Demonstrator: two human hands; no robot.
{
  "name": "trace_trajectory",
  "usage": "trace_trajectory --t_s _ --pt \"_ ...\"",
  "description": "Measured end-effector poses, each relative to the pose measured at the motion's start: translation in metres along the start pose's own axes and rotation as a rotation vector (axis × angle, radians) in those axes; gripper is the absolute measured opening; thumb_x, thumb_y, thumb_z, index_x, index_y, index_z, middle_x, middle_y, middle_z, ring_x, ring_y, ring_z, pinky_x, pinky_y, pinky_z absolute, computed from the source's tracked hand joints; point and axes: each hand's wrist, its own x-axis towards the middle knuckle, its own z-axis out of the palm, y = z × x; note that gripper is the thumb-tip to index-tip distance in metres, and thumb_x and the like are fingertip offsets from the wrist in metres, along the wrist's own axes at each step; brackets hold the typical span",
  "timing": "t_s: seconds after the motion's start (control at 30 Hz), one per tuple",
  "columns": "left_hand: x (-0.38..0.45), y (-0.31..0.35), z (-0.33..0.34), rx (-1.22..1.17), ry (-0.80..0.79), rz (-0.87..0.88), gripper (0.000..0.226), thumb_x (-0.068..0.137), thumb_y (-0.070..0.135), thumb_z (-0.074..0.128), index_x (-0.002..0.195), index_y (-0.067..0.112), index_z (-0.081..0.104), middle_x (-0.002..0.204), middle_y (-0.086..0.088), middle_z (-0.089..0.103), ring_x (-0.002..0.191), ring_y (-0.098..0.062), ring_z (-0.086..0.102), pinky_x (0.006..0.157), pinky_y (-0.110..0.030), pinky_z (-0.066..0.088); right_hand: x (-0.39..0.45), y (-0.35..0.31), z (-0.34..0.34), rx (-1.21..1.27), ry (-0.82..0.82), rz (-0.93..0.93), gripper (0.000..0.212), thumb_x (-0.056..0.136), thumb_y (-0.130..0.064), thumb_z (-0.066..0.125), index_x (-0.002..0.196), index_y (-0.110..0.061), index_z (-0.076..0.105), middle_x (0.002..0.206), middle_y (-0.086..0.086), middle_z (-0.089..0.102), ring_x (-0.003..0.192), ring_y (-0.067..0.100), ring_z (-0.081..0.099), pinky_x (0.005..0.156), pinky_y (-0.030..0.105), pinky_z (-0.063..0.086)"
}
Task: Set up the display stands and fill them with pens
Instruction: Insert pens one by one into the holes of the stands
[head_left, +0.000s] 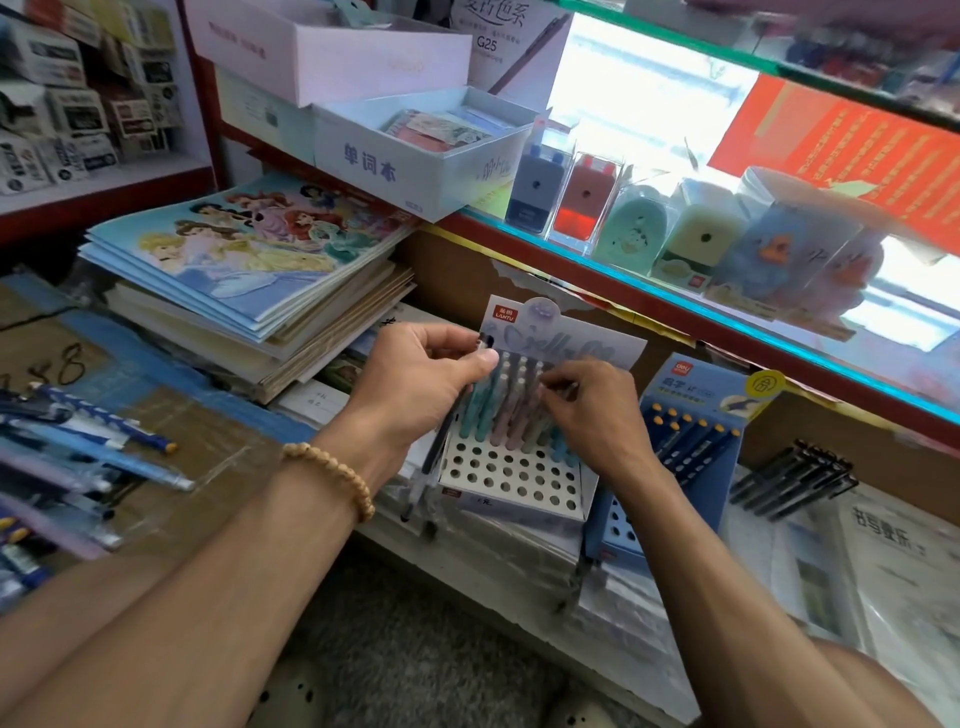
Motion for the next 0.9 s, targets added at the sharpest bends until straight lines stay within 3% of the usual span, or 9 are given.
trace_trajectory --t_s 0.17,0.33,0.43,0.63,0.8,0.9 --pt "0.001 -0.003 -0.001 -0.013 -0.007 -0.016 0.015 0.078 0.016 0.081 0.088 0.014 0.070 0.086 -0.002 0.072 0.078 -0.011 0.068 0.062 -0.020 0.051 0.001 0.003 0.003 0.019 -0.025 0.009 0.014 0.092 -0.018 0.069 0.104 -0.018 0.075 0.099 -0.008 0.061 0.092 0.009 0.059 0.085 0.036 0.057" --pt "0.000 -0.004 0.001 -0.035 -0.066 -0.002 0.015 0.076 0.012 0.081 0.087 0.009 0.071 0.082 -0.005 0.074 0.069 -0.008 0.069 0.057 -0.013 0.049 -0.004 -0.012 -0.010 0.161 0.108 -0.036 0.015 0.095 -0.027 0.064 0.100 -0.017 0.073 0.088 -0.006 0.066 0.079 0.009 0.062 0.074 0.028 0.056" --pt "0.001 -0.006 0.004 -0.014 -0.107 0.003 0.015 0.076 0.014 0.080 0.088 0.009 0.072 0.082 -0.004 0.075 0.075 -0.011 0.072 0.062 -0.016 0.052 -0.011 -0.028 -0.034 0.546 -0.016 0.045 0.023 0.095 -0.032 0.063 0.088 -0.013 0.073 0.076 0.001 0.070 0.069 0.014 0.067 0.063 0.024 0.055" --pt "-0.006 -0.006 0.024 0.020 -0.241 0.061 0.011 0.076 0.009 0.079 0.084 0.011 0.072 0.081 -0.003 0.075 0.080 -0.015 0.073 0.069 -0.024 0.058 -0.028 -0.019 -0.057 0.800 -0.242 0.175 0.014 0.091 -0.021 0.068 0.091 -0.008 0.076 0.080 0.005 0.073 0.070 0.014 0.065 0.064 0.022 0.055" --pt "-0.011 -0.008 0.051 0.018 -0.323 0.076 0.015 0.075 0.008 0.080 0.088 0.007 0.072 0.083 -0.007 0.075 0.077 -0.015 0.071 0.066 -0.020 0.055 -0.041 -0.002 -0.073 0.806 -0.201 0.200 0.013 0.094 -0.012 0.064 0.088 -0.005 0.073 0.074 0.006 0.072 0.066 0.014 0.065 0.064 0.023 0.057" --pt "-0.015 -0.008 0.069 0.053 -0.386 0.095 0.017 0.077 0.008 0.079 0.092 0.008 0.070 0.078 -0.002 0.073 0.072 -0.009 0.069 0.062 -0.016 0.053 -0.048 0.015 -0.094 0.809 -0.081 0.248 0.012 0.094 -0.014 0.064 0.090 -0.006 0.072 0.076 0.005 0.071 0.068 0.014 0.066 0.065 0.022 0.056"
